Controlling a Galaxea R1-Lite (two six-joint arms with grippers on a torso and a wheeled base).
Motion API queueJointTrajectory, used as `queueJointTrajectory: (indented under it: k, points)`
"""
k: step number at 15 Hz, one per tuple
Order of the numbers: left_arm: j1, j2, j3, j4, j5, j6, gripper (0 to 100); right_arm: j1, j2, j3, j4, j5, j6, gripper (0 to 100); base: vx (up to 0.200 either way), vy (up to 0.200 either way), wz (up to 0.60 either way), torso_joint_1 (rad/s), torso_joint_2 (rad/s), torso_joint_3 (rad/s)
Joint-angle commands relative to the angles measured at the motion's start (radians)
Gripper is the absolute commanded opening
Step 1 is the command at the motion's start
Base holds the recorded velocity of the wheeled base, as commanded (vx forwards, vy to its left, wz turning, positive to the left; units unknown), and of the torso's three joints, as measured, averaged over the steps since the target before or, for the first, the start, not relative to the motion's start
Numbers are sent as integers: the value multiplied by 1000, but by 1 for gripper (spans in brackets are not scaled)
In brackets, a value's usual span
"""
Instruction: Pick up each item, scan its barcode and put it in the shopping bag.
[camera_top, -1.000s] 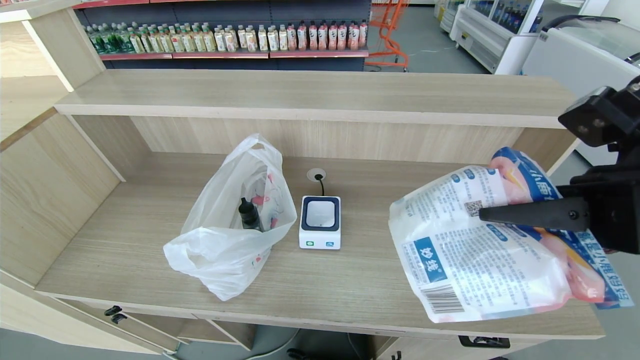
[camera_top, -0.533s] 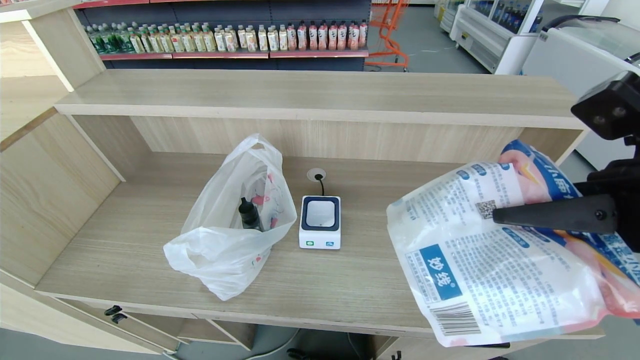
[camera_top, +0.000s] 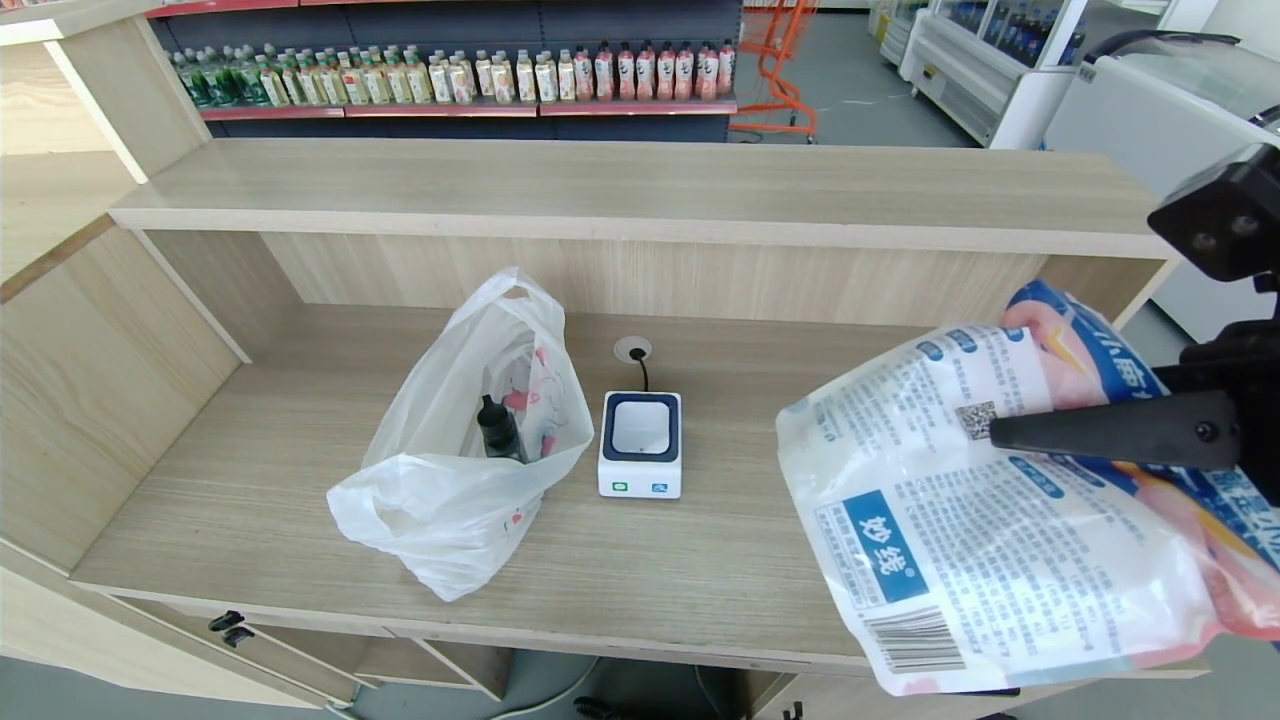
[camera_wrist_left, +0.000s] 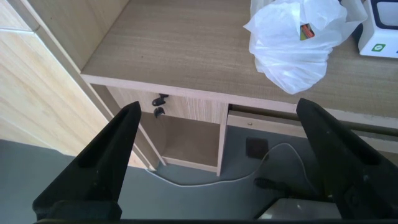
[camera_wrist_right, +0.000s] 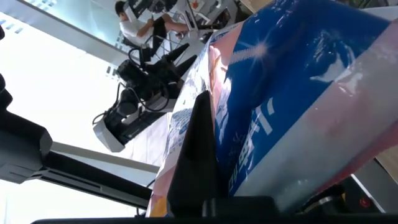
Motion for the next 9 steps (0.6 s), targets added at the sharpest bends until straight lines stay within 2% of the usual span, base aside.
queueJointTrajectory:
  k: [1,9]
  points:
    - [0,0,0,0,1,0,100,0,2,1,0,0,0,0,0,0,0,0,0,0]
    - [0,0,0,0,1,0,100,-12,6,-4,-2,-5,-5,0,0,0,0,0,0,0]
